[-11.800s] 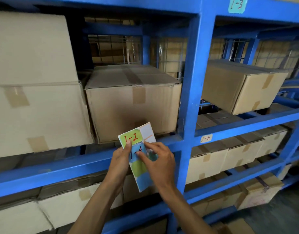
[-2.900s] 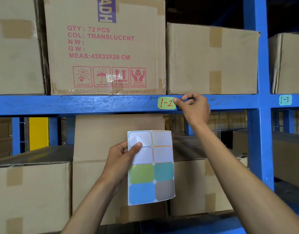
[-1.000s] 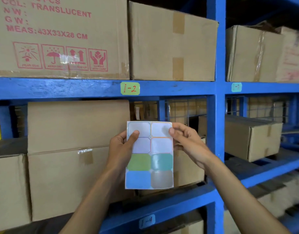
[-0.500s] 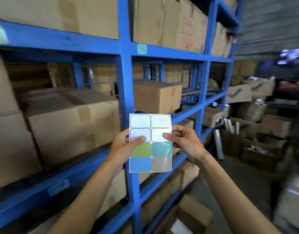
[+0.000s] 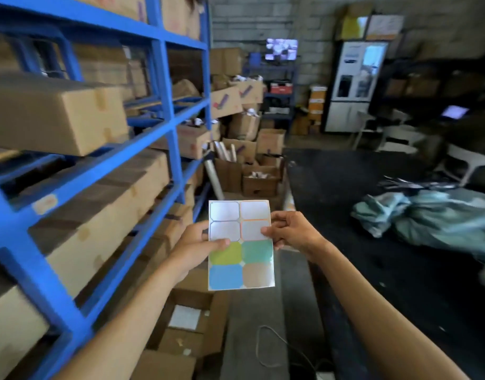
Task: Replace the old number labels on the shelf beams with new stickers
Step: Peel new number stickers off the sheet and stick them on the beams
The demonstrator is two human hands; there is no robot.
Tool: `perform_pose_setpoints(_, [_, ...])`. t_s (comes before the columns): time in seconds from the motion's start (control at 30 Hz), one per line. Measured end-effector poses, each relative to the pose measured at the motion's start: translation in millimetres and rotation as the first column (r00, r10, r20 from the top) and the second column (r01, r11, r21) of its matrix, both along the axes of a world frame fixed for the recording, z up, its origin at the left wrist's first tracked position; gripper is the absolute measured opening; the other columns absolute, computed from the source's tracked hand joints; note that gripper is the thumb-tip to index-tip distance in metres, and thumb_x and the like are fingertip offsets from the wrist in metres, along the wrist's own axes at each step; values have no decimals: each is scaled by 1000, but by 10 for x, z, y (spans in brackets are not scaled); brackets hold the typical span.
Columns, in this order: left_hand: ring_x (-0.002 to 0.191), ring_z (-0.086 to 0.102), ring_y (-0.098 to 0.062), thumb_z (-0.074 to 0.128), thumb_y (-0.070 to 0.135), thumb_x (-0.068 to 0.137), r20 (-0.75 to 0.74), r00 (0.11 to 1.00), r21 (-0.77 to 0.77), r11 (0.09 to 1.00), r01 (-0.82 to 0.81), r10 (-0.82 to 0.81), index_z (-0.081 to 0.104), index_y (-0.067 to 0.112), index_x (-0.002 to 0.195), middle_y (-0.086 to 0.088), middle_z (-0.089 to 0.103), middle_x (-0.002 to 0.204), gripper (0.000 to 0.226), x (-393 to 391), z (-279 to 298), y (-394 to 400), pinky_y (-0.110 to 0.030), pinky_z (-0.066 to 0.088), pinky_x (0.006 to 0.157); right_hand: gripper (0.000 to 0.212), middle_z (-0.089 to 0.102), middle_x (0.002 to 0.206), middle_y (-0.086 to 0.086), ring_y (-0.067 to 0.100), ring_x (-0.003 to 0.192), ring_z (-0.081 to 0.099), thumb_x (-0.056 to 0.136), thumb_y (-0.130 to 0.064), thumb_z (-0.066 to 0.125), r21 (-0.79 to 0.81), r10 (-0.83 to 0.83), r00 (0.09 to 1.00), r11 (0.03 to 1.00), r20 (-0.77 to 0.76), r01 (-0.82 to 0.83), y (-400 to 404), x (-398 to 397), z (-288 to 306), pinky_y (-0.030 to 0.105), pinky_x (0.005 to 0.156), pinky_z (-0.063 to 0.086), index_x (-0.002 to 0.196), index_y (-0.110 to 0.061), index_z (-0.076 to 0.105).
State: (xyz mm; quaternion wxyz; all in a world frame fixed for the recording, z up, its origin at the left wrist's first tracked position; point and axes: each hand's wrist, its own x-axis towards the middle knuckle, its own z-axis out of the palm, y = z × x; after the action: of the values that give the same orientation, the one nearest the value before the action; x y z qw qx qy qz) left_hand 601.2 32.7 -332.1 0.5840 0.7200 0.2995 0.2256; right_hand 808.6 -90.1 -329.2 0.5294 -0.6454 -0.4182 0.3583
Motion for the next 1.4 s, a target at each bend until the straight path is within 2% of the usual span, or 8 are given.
perform_pose_setpoints(0.23, [70, 71, 4, 77, 3, 80, -134, 945, -21, 954, 299, -299, 66, 13, 113, 8, 74, 89, 36, 1041, -520, -698, -13, 52, 56, 12, 73, 69, 6, 12, 56, 65, 85, -4, 73, -135, -257, 966, 958, -23, 252, -1314, 622, -517, 24, 52, 54, 92, -13, 70])
perform_pose_setpoints(0.47, [66, 72, 0, 76, 12, 83, -299, 776, -75, 824, 562, -556, 65, 18, 112, 6, 74, 89, 31, 1765, -1162, -1608, -22, 54, 48, 14, 71, 65, 1, 16, 57, 64, 83, -3, 74, -330, -494, 869, 816, 29, 475, -2604, 803, -1082, 28, 53, 52, 91, -12, 67])
perform_pose_setpoints(0.63, [100, 70, -20, 78, 13, 79, -421, 642, -101, 737, 668, -640, 65, 21, 113, -6, 74, 111, 38, 2090, -1633, -2361, -44, 58, 89, 23, 64, 56, -2, 13, 50, 59, 80, 3, 73, -460, -664, 744, 642, 66, 614, -3493, 642, -1543, 28, 50, 50, 102, 1, 65])
perform_pose_setpoints(0.77, [102, 68, -25, 77, 14, 78, -497, 551, -124, 683, 720, -670, 56, 14, 116, -10, 72, 111, 43, 2174, -1982, -2935, -43, 57, 86, 22, 58, 46, -8, 17, 53, 54, 78, 6, 74, -509, -817, 573, 467, 65, 724, -3992, 388, -1894, 36, 60, 50, 98, 2, 65])
perform_pose_setpoints(0.9, [105, 60, -27, 70, 8, 78, -563, 491, -70, 631, 773, -665, 39, 20, 136, -10, 66, 113, 67, 2172, -2265, -3373, -29, 45, 75, 22, 69, 66, 8, 22, 64, 63, 74, 4, 75, -550, -908, 403, 283, 110, 786, -4301, 192, -2214, 40, 67, 60, 92, -5, 70])
perform_pose_setpoints(1.0, [123, 53, -31, 68, 2, 79, -572, 424, -130, 587, 799, -702, 15, 23, 152, -12, 57, 135, 93, 2132, -2467, -3556, -33, 46, 95, 22, 73, 74, 12, 18, 60, 64, 70, 3, 75, -578, -930, 328, 176, 168, 796, -4401, 116, -2408, 31, 62, 59, 81, -16, 70])
perform_pose_setpoints(1.2, [139, 37, -26, 70, 16, 83, -663, 246, -153, 450, 880, -707, 23, 19, 153, -11, 33, 153, 85, 2072, -2736, -3698, -28, 32, 111, 34, 73, 70, 0, 16, 70, 69, 68, 1, 70, -596, -930, 277, 82, 243, 799, -4429, 28, -2726, 31, 73, 59, 68, -32, 63])
perform_pose_setpoints(1.4, [147, 26, -21, 68, 23, 85, -715, 130, -134, 318, 939, -687, 40, 13, 147, -5, -7, 163, 69, 2077, -2926, -3683, -26, 24, 116, 29, 70, 75, -8, 10, 75, 65, 74, -10, 73, -595, -925, 290, 92, 247, 798, -4397, 30, -2926, 8, 60, 44, 102, -14, 71])
